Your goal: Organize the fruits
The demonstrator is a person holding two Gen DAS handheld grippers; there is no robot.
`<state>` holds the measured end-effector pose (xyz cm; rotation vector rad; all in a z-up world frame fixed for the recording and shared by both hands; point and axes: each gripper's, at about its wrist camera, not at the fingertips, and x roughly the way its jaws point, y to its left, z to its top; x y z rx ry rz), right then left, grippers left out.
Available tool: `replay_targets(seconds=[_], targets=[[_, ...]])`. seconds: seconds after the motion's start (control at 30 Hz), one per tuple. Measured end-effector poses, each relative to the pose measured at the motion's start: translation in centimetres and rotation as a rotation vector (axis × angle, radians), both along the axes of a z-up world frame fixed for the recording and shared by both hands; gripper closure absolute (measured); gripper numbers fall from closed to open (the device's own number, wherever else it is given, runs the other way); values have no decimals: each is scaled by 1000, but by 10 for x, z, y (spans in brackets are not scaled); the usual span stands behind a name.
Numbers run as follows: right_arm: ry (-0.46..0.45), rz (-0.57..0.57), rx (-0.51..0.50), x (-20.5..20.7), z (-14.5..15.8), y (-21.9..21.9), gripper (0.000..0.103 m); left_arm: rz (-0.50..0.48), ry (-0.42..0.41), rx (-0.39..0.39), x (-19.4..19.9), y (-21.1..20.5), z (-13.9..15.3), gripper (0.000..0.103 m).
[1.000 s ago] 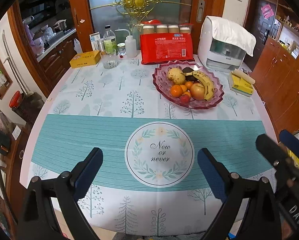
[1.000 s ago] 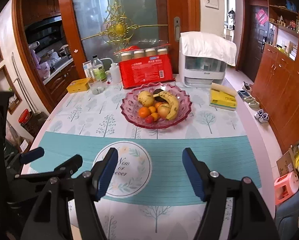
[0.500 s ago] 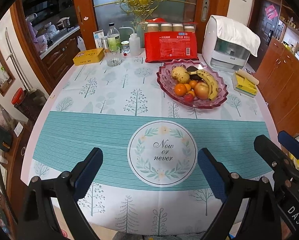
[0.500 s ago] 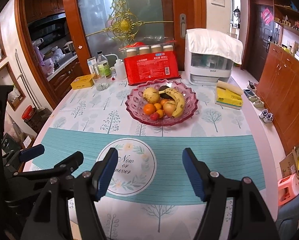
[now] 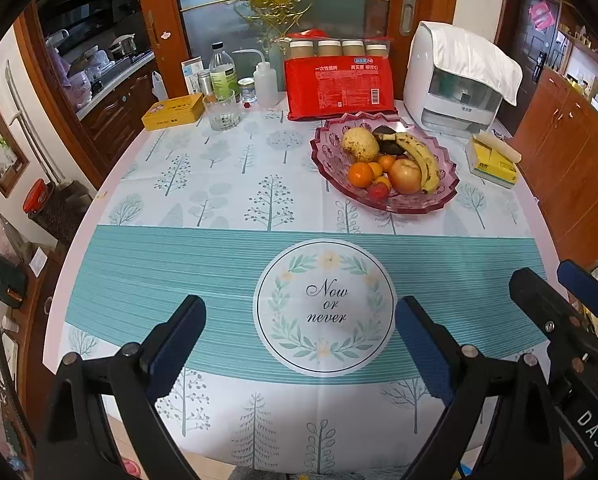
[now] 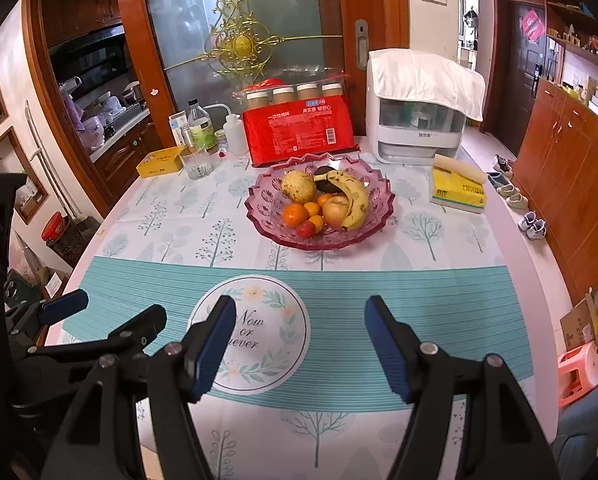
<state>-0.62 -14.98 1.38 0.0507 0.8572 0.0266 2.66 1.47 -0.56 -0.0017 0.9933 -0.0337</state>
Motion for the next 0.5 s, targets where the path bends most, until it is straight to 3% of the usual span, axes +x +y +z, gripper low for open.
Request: replay_targets(seconds=[0.5], targets=[[7,-5,4,4,-5,-4,35,-13,9,19,8,-1,-6,8]])
